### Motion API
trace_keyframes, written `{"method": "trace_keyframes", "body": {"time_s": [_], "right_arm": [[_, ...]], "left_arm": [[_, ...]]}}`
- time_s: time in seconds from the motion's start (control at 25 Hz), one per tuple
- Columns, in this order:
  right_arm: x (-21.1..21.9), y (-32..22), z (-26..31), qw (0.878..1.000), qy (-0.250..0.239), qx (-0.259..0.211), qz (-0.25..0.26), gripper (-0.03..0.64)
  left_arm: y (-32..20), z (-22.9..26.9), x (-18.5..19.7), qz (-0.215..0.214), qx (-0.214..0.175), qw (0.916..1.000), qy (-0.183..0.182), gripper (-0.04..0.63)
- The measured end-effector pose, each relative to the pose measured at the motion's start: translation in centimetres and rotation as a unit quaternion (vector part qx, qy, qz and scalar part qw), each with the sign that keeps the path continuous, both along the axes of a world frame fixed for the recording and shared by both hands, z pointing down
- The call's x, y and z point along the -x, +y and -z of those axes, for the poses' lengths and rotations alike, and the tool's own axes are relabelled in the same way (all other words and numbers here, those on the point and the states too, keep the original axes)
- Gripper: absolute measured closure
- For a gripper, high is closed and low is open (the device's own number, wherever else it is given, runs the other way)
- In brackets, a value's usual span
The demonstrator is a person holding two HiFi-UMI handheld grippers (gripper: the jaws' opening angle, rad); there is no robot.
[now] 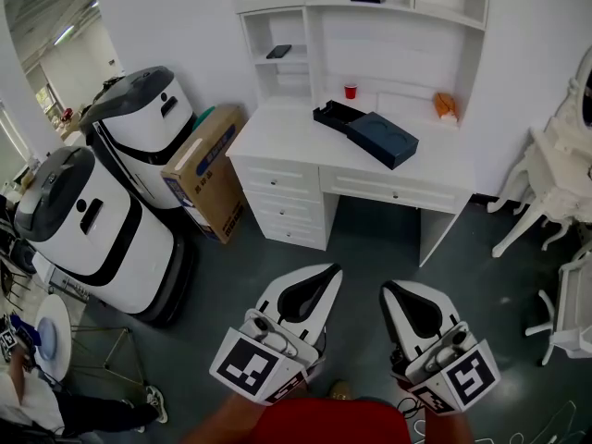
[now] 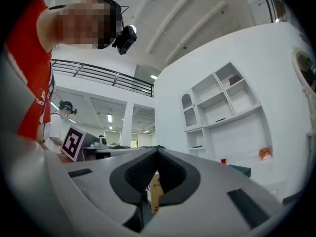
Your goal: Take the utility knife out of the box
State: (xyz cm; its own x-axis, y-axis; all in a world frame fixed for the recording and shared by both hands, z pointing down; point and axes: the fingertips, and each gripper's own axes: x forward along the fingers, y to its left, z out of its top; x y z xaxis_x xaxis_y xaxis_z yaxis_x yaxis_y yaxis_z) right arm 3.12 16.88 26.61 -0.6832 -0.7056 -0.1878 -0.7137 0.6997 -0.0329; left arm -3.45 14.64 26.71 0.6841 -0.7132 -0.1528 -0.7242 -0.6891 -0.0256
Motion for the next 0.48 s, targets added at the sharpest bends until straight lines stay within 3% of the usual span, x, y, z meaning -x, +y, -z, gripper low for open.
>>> {"method": "trace_keyframes", "body": {"time_s": [0.48], "right_arm": [[-2.1, -4.1, -0.3, 1.000, 0.007, -0.002, 0.016, 0.623]], "left_arm": [[-4.1, -0.3, -0.4, 0.032, 0.011, 0.9994, -0.008, 0.574]]}}
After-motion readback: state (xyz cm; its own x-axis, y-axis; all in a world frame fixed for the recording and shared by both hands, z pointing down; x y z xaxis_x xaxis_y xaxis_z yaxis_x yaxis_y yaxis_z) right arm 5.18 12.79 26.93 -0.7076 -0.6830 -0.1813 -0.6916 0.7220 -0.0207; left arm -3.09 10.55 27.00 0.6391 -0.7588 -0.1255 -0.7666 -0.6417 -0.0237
